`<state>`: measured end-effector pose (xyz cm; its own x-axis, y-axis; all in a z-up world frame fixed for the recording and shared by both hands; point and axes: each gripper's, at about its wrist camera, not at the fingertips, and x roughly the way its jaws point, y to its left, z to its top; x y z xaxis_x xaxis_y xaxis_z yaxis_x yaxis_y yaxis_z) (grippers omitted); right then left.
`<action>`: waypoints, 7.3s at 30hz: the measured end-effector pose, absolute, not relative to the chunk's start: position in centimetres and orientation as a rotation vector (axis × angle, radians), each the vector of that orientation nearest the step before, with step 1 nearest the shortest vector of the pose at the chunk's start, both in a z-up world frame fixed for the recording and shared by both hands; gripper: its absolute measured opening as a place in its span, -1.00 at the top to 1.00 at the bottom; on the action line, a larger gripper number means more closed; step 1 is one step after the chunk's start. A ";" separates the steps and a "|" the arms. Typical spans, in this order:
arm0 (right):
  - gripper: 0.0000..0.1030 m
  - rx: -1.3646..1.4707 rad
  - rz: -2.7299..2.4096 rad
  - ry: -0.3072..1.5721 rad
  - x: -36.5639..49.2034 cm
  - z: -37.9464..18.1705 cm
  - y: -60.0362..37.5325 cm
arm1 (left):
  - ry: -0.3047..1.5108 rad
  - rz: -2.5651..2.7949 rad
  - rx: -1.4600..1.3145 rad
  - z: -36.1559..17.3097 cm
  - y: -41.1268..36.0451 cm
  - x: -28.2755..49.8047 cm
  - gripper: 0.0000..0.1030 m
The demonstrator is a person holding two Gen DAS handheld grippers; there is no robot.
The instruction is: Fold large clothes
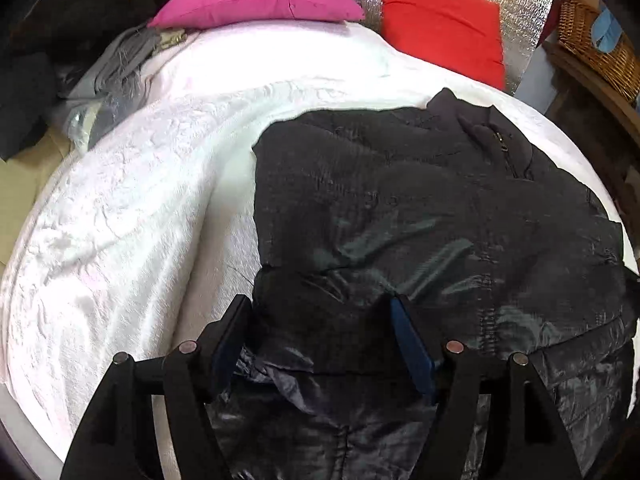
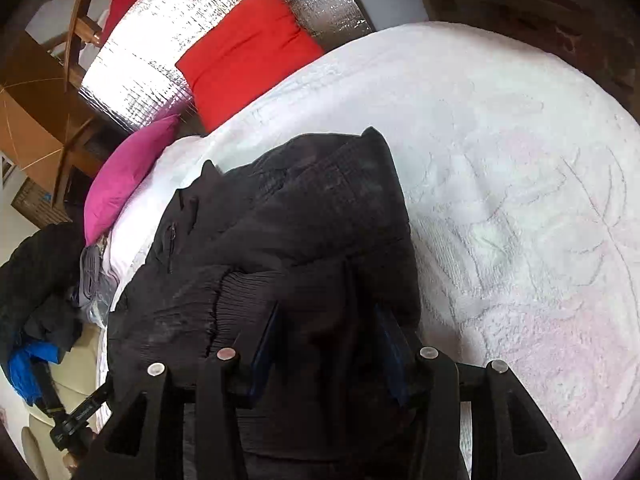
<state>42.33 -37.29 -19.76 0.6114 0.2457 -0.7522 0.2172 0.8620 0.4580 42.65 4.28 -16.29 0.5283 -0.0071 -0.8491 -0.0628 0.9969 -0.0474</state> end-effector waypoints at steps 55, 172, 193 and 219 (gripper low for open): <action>-0.51 0.359 0.143 1.059 14.4 -20.0 -31.9 | 1.172 -0.064 -0.201 -22.7 11.1 14.2 -0.61; -0.99 0.917 0.067 0.693 36.6 -17.6 -45.0 | 0.898 0.154 -0.876 -17.3 15.0 37.6 -0.84; 0.52 0.608 -0.106 0.868 39.1 -20.7 -41.6 | 0.955 0.176 -0.662 -18.3 14.0 44.2 -0.35; -0.74 1.201 0.182 0.839 36.7 -23.6 -37.0 | 0.995 -0.028 -0.996 -20.7 9.2 39.5 -0.72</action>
<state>36.65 -36.97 -23.55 0.6937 0.5413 -0.4752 0.2964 0.3867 0.8733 39.50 9.19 -20.67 0.5812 -0.4388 -0.6853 -0.3991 0.5803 -0.7099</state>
